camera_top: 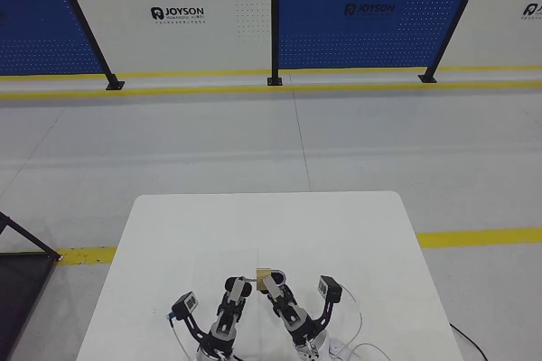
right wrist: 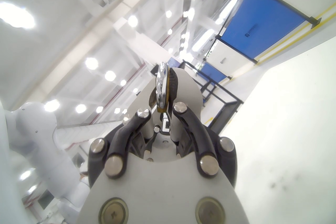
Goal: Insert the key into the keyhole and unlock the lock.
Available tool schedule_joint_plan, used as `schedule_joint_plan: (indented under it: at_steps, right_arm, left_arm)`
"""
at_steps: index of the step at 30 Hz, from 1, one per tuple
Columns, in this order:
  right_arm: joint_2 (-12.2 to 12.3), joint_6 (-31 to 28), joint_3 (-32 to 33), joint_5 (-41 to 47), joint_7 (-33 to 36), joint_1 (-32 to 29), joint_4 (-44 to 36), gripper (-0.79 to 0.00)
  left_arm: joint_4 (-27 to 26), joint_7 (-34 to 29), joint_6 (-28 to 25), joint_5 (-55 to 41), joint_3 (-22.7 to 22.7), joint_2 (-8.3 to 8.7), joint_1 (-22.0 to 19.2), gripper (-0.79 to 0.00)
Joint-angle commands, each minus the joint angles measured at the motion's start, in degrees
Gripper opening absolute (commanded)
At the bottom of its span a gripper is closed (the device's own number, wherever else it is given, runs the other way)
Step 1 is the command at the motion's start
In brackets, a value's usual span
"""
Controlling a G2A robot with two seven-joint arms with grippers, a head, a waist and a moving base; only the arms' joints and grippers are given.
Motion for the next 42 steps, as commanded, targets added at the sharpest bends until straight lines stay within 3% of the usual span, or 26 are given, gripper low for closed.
schedule_joint_plan:
  at_steps: [1, 23, 25, 26, 27, 29, 34, 39, 42]
  right_arm:
    - [0.0, 0.0, 0.0, 0.0, 0.0, 0.0, 0.0, -0.785]
    - [0.0, 2.7, 1.5, 1.1, 4.4, -1.4, -2.4, -0.785]
    - [0.0, 2.6, 1.7, 1.0, 4.6, -1.6, -2.6, -0.785]
    - [-0.1, 2.6, 1.8, 0.9, 4.7, -1.7, -2.7, -0.785]
    - [-0.1, 2.6, 2.0, 0.9, 4.8, -1.8, -2.7, -0.785]
    - [-0.1, 2.4, 2.3, 0.9, 4.9, -2.0, -2.9, -0.785]
    - [-0.2, 2.0, 3.1, 0.8, 4.9, -2.5, -3.2, -0.785]
    - [-0.2, 1.4, 4.0, 0.5, 5.0, -3.1, -3.6, -0.785]
    - [0.0, 0.7, 4.7, -0.4, 6.0, -3.4, -3.7, -0.785]
  left_arm:
    - [-0.1, 0.6, 0.7, 0.8, 0.0, -0.16, 0.1, -0.785]
    - [1.0, 2.6, 1.2, 5.4, 0.1, -1.3, 0.1, -0.785]
    - [0.9, 2.8, 1.4, 5.7, 0.0, -1.37, 0.2, -0.443]
    - [0.9, 2.9, 1.4, 6.0, 0.0, -1.4, 0.2, -0.4]
    - [0.9, 2.9, 1.3, 6.1, 0.0, -1.42, 0.2, -0.268]
    - [1.0, 2.9, 1.3, 6.3, -0.1, -1.47, 0.2, -0.16]
    - [0.9, 2.9, 1.4, 6.4, -0.3, -1.58, 0.3, -0.114]
    - [1.0, 4.1, 1.4, 8.8, -1.8, -1.53, 0.5, -0.132]
    - [2.1, 3.9, -0.5, 11.0, -3.6, -1.18, 0.5, -0.191]
